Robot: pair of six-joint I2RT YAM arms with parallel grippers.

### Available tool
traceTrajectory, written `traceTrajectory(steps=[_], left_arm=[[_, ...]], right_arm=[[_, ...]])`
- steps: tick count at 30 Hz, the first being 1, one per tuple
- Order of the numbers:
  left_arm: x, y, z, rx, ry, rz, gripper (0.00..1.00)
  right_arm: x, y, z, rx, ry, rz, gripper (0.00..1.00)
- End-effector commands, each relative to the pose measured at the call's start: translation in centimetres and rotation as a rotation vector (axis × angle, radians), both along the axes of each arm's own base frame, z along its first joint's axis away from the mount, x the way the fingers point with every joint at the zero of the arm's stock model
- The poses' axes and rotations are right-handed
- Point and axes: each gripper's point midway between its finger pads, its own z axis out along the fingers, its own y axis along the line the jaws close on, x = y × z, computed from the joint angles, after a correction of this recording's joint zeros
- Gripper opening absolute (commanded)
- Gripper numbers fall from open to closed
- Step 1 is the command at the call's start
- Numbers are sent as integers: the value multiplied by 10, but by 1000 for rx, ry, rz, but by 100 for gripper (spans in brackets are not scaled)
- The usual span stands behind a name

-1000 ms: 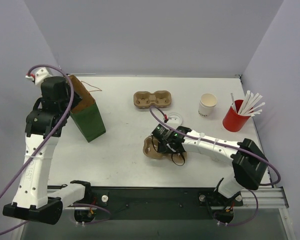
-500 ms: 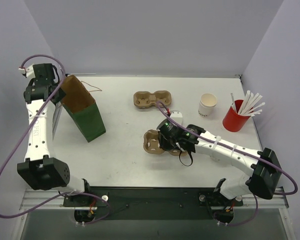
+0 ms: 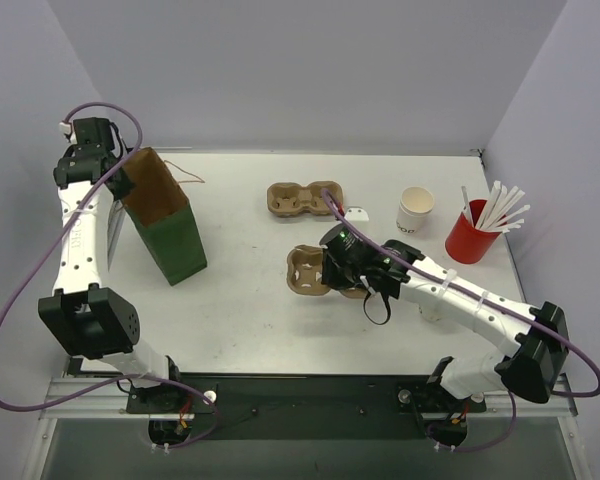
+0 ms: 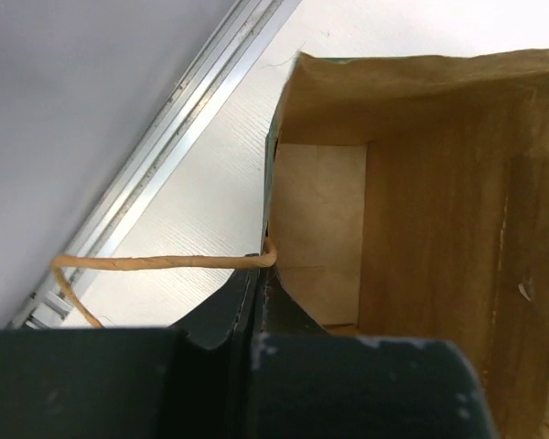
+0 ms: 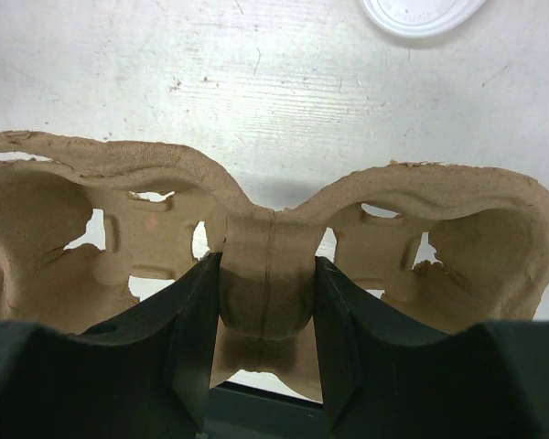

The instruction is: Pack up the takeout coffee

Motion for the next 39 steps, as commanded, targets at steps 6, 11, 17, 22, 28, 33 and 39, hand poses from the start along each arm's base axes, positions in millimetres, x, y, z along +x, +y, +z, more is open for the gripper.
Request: traceTrajectory(steps=[6,11,17,22,28,33,39], left_arm=[[18,-70,77,148,-86,-432,0],[11,-151,79,244,-64,-748,0],[-12,-232,50,339,7,-1087,0],[-30,-267,55,323,-71,-1220,0],[-58,-300,67,199,-200,-1377,0],[-72,-309,71,147,-246,-1432,0],[-87,-325,75,65,-299,-1514,0]], right_arm=[[10,4,96,139,-253,131,33],[6,11,157,258,-456,267,33],[-9,18,207,373,-641,404,33],[-20,18,240,441,-775,478,33],[-40,45,275,623,-832,608,32],[-54,71,294,787,-841,705,31],[-67,96,303,932,-800,802,31]])
